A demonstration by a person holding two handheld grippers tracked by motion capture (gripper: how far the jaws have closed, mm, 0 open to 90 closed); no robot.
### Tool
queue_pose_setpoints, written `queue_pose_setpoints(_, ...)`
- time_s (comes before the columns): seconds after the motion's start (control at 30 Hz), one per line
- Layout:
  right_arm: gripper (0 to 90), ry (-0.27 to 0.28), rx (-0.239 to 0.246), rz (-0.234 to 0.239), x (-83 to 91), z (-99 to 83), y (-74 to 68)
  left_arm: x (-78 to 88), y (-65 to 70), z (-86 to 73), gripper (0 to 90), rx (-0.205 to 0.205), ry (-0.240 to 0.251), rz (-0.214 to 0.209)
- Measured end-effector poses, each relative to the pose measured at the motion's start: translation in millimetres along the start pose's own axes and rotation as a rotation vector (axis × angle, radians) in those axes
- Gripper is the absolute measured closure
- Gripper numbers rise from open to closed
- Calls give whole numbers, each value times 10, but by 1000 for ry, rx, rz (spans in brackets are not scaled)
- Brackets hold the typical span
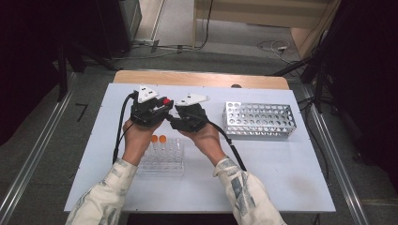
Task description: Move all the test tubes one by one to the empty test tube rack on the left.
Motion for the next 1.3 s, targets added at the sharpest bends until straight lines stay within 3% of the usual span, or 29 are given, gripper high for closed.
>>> queue_pose_setpoints(0.13, 390, 2, -12, 0, 79, -4, 80, 57, -77, 13, 701, 15, 13, 16)
queue_pose_setpoints(0.47, 381, 37, -46, -50, 420, -150, 394, 328, -337, -43, 702, 35, 23, 53)
queue_pose_setpoints(0.63, 381, 48, -71, -71, 563, -212, 528, 508, -387, -96, 701, 28, 18, 57)
queue_pose_setpoints(0.87, 381, 47, -73, -87, 689, -305, 588, 736, -403, -160, 701, 14, 28, 63)
queue_pose_setpoints(1.3, 376, 55, -83, -99, 852, -438, 640, 1001, -397, -409, 702, 20, 39, 43)
Point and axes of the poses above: each handheld gripper's, and its own axes: x roughly backward along the jaws, z roughly out of its top, y roughly to its right, the point moved 4 cm from there along -x, roughly forward along the jaws, and after that the axes turned 1 degree about x, right-handed, at the moved point
